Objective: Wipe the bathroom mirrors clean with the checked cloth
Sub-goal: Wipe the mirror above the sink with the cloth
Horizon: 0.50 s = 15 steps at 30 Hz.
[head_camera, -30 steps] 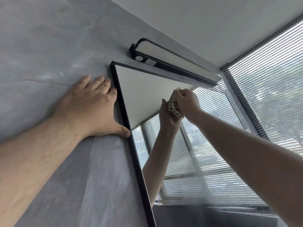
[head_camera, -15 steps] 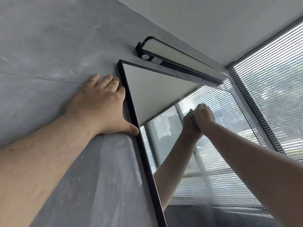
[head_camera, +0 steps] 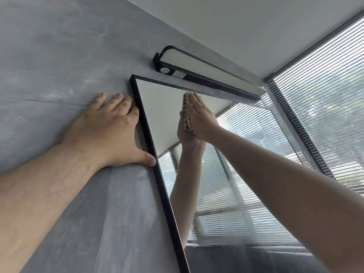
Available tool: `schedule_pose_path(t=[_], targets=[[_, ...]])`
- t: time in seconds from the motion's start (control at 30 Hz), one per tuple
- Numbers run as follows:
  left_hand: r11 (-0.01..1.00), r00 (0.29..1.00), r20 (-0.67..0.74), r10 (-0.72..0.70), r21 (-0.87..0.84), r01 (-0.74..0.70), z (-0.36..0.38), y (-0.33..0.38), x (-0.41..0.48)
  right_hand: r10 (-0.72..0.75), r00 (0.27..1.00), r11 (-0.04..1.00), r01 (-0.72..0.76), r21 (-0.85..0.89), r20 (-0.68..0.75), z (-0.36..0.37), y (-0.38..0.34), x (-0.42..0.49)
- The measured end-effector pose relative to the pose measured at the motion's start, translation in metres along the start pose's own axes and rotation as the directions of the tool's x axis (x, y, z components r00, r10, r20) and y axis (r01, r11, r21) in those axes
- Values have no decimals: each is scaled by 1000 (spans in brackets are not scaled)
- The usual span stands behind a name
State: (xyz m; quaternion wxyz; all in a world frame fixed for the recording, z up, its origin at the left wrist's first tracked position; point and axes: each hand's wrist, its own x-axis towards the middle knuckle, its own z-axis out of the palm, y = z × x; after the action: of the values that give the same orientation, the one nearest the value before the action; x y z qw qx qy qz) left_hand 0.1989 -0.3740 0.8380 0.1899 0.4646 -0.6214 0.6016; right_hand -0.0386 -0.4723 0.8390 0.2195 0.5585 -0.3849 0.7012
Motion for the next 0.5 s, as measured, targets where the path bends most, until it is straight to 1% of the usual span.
schedule_pose_path(t=[0.03,0.1,0.13,0.2,0.23,0.27,0.3,0.37,0.4,0.5], targets=[[1000,1000,0,1,-1,-1,0,0,0,52,999,998,-52,-24,7,-6,20,0],[1000,1000,-7,6,0,-6,-1,0,0,191,980,981,-188,-51,64,-12,62,-5],[1000,1000,-11,8,1,-8,-1,0,-1,268,962,963,-265,-56,56,-13,82,-12],[1000,1000,-19,9,-4,-9,0,0,0,409,908,912,-408,32,-93,-7,115,-24],[1000,1000,-21,9,-8,-9,0,0,0,445,884,896,-441,56,-143,-5,126,-28],[1000,1000,-23,9,-9,-10,0,0,1,455,876,890,-446,94,-161,-8,124,-34],[1000,1000,-29,10,-8,-10,1,-1,1,467,874,882,-449,146,-136,-8,124,-35],[1000,999,-35,11,-4,-11,2,-1,2,436,900,891,-430,144,-16,-14,112,-34],[1000,999,-35,12,-5,-12,2,-1,2,404,915,911,-400,100,-19,-16,101,-35],[1000,999,-42,12,-7,-13,2,-1,1,298,950,945,-279,170,-94,-8,67,-36]])
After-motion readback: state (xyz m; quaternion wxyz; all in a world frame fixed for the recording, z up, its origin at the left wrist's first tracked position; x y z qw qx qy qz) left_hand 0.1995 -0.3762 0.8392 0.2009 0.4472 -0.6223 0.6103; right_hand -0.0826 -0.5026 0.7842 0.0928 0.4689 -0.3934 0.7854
